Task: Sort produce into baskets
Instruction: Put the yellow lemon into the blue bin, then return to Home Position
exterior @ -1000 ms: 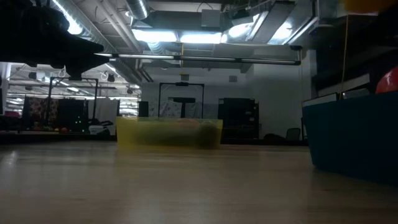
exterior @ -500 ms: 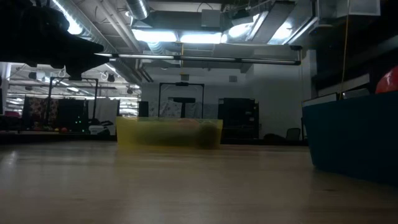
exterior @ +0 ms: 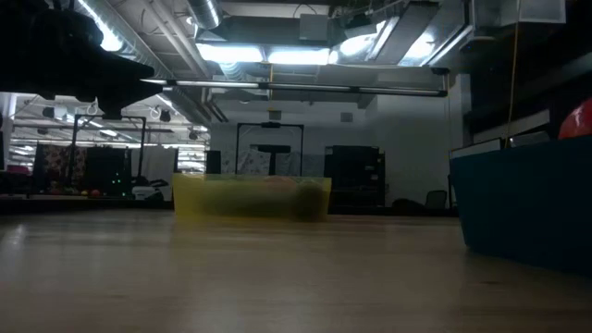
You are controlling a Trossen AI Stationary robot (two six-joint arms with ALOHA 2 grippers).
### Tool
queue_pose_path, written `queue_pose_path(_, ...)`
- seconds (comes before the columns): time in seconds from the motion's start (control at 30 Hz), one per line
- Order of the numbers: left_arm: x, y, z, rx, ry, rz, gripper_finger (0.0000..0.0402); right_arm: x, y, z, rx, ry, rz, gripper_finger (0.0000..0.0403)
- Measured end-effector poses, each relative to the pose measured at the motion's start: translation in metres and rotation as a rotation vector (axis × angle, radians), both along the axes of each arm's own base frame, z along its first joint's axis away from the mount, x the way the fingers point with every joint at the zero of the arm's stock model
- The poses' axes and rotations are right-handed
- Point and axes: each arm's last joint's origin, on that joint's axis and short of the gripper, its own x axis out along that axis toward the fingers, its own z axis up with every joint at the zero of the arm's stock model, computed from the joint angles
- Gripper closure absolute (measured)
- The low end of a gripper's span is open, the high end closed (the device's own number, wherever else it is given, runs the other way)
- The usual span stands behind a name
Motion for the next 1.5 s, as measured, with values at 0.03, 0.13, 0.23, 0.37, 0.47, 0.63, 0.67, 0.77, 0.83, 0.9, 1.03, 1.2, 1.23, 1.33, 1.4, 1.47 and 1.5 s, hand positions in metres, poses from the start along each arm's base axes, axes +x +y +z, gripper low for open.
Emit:
queue_pose_path(0.03, 0.0, 0.0, 0.0, 0.0, 0.0, 0.0, 0.0179, 0.0, 0.0, 0.0, 0.002, 0.006, 0.006, 0.0158)
queue_pose_path(0.13, 0.0, 0.0, 0.0, -0.014, -0.004, 0.0, 0.0179, 0.0, 0.0, 0.0, 0.004, 0.007, 0.008, 0.0144)
queue_pose_path(0.23, 0.0, 0.0, 0.0, -0.016, -0.004, -0.001, 0.0179, 0.0, 0.0, 0.0, 0.003, 0.008, 0.009, 0.013)
queue_pose_path(0.37, 0.0, 0.0, 0.0, -0.016, -0.004, -0.001, 0.0179, 0.0, 0.0, 0.0, 0.005, 0.01, 0.017, 0.0115)
queue_pose_path(0.47, 0.0, 0.0, 0.0, -0.017, -0.004, -0.001, 0.0179, 0.0, 0.0, 0.0, 0.003, 0.008, 0.02, 0.011)
queue_pose_path(0.63, 0.0, 0.0, 0.0, -0.017, -0.004, -0.001, 0.0179, 0.001, 0.0, 0.0, -0.009, -0.016, -0.009, 0.011)
queue_pose_path(0.67, 0.0, 0.0, 0.0, -0.017, -0.004, -0.001, 0.0179, 0.002, 0.0, 0.001, -0.013, -0.037, -0.03, 0.011)
queue_pose_path(0.77, 0.0, 0.0, 0.0, -0.017, -0.005, -0.001, 0.0179, 0.006, 0.001, 0.006, -0.007, -0.129, -0.109, 0.011)
queue_pose_path(0.83, 0.0, 0.0, 0.0, -0.019, -0.005, -0.002, 0.0179, 0.01, 0.001, 0.01, 0.012, -0.184, -0.159, 0.011)
queue_pose_path(0.9, 0.0, 0.0, 0.0, -0.02, -0.005, -0.002, 0.0179, 0.016, -0.002, 0.014, 0.025, -0.232, -0.174, 0.011)
queue_pose_path(1.03, 0.0, 0.0, 0.0, -0.019, -0.005, -0.001, 0.0179, 0.03, -0.013, 0.018, -0.06, -0.339, -0.156, 0.011)
queue_pose_path(1.2, 0.0, 0.0, 0.0, -0.019, -0.005, -0.002, 0.0179, 0.054, -0.046, 0.018, -0.293, -0.458, -0.147, 0.0127)
queue_pose_path(1.23, 0.0, 0.0, 0.0, -0.019, -0.005, -0.002, 0.0179, 0.06, -0.054, 0.017, -0.33, -0.47, -0.144, 0.0135)
queue_pose_path(1.33, 0.0, 0.0, 0.0, -0.019, -0.005, -0.002, 0.0179, 0.073, -0.08, 0.017, -0.416, -0.491, -0.137, 0.0166)
queue_pose_path(1.4, 0.0, 0.0, 0.0, -0.019, -0.005, -0.001, 0.0179, 0.08, -0.098, 0.017, -0.485, -0.506, -0.128, 0.0189)
queue_pose_path(1.47, 0.0, 0.0, 0.0, -0.019, -0.005, -0.001, 0.0179, 0.085, -0.114, 0.017, -0.556, -0.522, -0.114, 0.0214)
queue_pose_path(1.5, 0.0, 0.0, 0.0, -0.019, -0.005, -0.001, 0.0179, 0.087, -0.121, 0.017, -0.589, -0.529, -0.105, 0.0227)
